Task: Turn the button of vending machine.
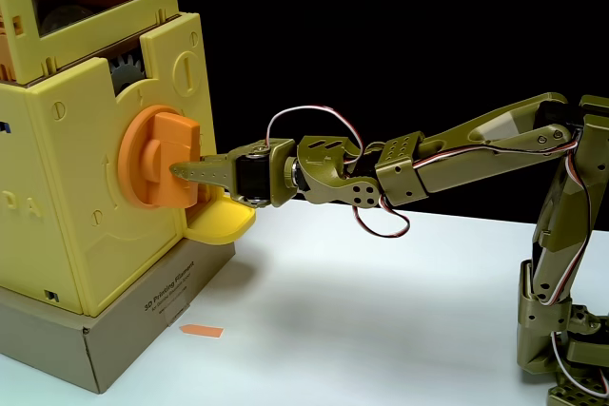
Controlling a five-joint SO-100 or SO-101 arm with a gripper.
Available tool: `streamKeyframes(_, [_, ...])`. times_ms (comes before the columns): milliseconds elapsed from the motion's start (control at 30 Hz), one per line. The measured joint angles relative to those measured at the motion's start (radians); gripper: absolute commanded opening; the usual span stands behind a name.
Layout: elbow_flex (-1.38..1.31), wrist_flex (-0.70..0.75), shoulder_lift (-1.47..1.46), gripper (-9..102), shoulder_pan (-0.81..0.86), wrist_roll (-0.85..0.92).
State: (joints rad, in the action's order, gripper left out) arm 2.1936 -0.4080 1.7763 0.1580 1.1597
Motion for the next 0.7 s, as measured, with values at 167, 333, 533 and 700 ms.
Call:
streamKeyframes(167, [0.000, -0.002, 0.000, 0, -0.008, -0.115])
streamKeyframes(333, [0.000, 0.000, 0.005, -1, -0.015, -0.353])
streamKeyframes(533, [-0.002, 0.020, 0.021, -1, -0.023, -0.724])
streamKeyframes(700, [-0.002, 0.023, 0.032, -1, -0.025, -1.025])
